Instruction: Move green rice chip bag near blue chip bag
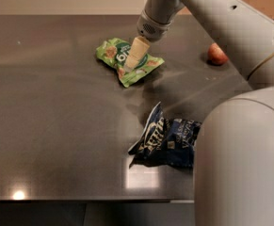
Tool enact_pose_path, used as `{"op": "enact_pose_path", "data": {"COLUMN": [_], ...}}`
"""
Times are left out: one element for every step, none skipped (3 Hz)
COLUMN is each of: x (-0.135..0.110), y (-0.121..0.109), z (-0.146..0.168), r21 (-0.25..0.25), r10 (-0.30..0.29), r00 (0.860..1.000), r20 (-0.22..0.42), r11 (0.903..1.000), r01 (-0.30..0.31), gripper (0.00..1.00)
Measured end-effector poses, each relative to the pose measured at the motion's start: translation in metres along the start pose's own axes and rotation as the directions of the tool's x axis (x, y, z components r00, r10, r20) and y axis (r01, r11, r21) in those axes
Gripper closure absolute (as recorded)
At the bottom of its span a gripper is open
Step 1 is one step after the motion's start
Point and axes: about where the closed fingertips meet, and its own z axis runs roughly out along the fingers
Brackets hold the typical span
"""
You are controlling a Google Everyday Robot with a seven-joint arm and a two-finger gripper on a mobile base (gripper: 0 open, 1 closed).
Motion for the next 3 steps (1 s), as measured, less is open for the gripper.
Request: {"op": "enact_pose_path", "data": {"x": [0.000, -0.004, -0.007], "y": [-0.006, -0.010, -0.011], "z": [0.020, 0.035, 0.046], "r21": [-0.005, -0.015, -0.024], "r10": [0.074, 0.107, 0.112], "r00": [0.997, 0.994, 0.994], "r20": [-0.007, -0.008, -0.019], "r11": [0.9973, 0.9942, 0.9934], "r01": [-0.074, -0.107, -0.112], "gripper": [0.00, 0.00, 0.12]}}
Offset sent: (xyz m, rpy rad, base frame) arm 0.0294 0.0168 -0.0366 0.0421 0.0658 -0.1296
